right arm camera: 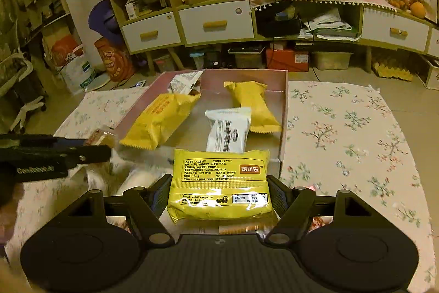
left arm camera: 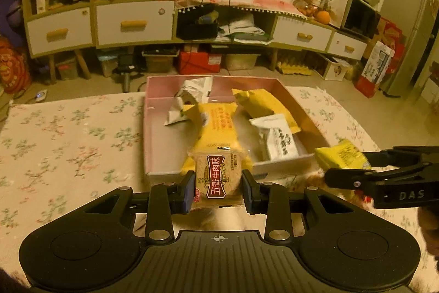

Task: Organize snacks
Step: 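Lift both held snacks and carry them over the tray, then open both grippers to drop the yellow bag and pastry into the tray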

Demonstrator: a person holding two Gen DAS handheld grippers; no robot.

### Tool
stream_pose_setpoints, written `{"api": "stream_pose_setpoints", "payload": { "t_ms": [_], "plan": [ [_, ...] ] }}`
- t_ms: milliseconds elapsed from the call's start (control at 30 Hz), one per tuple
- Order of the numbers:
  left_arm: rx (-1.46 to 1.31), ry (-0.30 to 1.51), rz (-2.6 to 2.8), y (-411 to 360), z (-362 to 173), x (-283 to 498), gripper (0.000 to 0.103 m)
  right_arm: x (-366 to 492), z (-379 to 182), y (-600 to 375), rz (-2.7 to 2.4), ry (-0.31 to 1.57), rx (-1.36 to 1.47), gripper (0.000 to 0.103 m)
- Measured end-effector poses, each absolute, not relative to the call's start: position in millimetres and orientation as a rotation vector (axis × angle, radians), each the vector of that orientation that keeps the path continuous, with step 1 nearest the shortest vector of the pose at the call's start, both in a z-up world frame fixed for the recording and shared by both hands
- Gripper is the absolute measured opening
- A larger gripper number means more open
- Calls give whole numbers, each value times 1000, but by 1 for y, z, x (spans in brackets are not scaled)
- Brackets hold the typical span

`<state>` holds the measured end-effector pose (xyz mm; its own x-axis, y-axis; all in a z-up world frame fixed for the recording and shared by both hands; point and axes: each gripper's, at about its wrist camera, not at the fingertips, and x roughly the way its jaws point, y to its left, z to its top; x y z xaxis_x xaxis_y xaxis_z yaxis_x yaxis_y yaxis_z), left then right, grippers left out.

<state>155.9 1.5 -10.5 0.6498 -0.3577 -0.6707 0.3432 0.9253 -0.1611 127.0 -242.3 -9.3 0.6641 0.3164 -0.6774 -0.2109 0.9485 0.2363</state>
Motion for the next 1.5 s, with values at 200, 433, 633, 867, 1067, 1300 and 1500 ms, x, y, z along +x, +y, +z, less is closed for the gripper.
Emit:
{"api": "stream_pose_setpoints", "payload": {
  "t_ms": [200, 433, 633, 867, 1067, 1300, 1500],
  "plan": [
    [5, 773, -416, -16, -17, 177, 32, 153, -15, -244, 288, 800, 196, 43],
    [19, 775, -411, -29, -24, 196, 32, 175, -21, -244, 276, 813, 214, 43],
    [28, 779, -390, -35, -25, 214, 32, 192, -24, -241, 270, 822, 220, 43],
    [27, 784, -329, -29, -27, 233, 32, 202, -23, -236, 274, 823, 226, 43],
    [37, 792, -310, -25, -31, 239, 32, 209, -25, -231, 283, 829, 227, 43],
    [50, 799, -308, -22, -32, 240, 43, 209, -25, -229, 279, 835, 233, 57],
    [42, 807, -306, -19, -34, 236, 51, 210, -21, -235, 266, 835, 275, 62]
  ]
}}
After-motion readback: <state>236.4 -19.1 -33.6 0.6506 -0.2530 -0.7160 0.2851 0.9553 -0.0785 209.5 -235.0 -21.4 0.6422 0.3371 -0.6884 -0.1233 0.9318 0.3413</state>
